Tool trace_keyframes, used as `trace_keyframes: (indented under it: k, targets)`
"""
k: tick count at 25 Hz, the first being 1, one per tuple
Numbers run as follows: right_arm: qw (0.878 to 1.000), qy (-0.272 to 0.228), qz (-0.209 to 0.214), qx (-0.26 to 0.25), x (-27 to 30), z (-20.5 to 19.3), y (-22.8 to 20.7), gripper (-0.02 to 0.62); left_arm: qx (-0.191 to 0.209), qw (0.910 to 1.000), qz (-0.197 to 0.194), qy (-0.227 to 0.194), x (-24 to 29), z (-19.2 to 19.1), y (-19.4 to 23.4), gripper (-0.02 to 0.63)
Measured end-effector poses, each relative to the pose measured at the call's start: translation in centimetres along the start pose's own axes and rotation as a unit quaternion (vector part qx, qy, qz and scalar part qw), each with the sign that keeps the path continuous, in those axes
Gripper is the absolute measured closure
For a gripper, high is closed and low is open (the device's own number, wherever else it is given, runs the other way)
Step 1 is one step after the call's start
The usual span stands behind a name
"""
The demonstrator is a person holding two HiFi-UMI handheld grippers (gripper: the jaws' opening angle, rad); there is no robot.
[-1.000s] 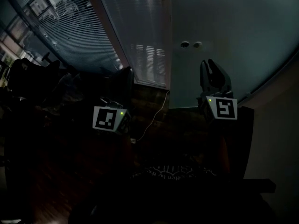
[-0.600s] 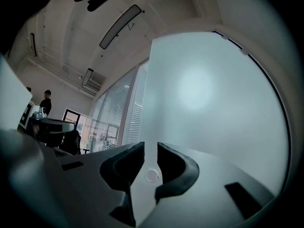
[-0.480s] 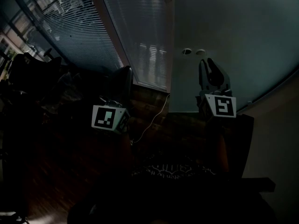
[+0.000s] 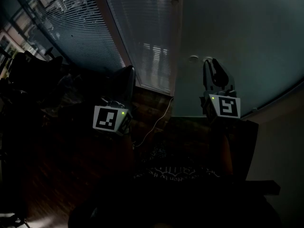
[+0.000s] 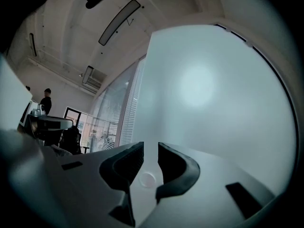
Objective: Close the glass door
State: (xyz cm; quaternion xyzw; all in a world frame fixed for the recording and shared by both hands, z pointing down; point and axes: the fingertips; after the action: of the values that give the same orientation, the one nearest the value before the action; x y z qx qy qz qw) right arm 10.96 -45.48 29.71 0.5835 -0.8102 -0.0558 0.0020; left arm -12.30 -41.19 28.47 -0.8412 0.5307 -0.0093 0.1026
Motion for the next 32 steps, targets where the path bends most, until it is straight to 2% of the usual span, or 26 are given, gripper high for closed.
trace_keyframes:
  k: [15, 21, 32]
  targets:
    - [0.999, 0.027, -0.032, 0.009, 6.3, -1.4, -1.7, 0.512, -0.007, 0.9998, -0.018, 0.007, 5.3, -1.4, 4.3, 0.604]
    - [0.998, 0.045, -0.033, 0.010, 10.1, -1.6, -2.7, 0.479, -0.011, 0.9997, -0.018, 0.012, 8.9, -1.5, 6.3, 0.604]
    - [0.998, 0.044, -0.037, -0.003, 10.6, -2.3, -3.0, 0.480, -0.010, 0.9996, -0.026, -0.003, 10.6, -1.7, 6.4, 0.604]
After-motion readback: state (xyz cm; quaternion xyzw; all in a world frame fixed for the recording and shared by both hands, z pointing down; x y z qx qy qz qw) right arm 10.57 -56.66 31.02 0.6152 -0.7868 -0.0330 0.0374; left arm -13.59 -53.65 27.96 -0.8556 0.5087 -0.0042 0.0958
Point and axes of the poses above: the fingertips, and each gripper's own axes: x forward along the fingers, y to its left, z out of its top, and after that the axes turned 5 degrees about y, right-handed
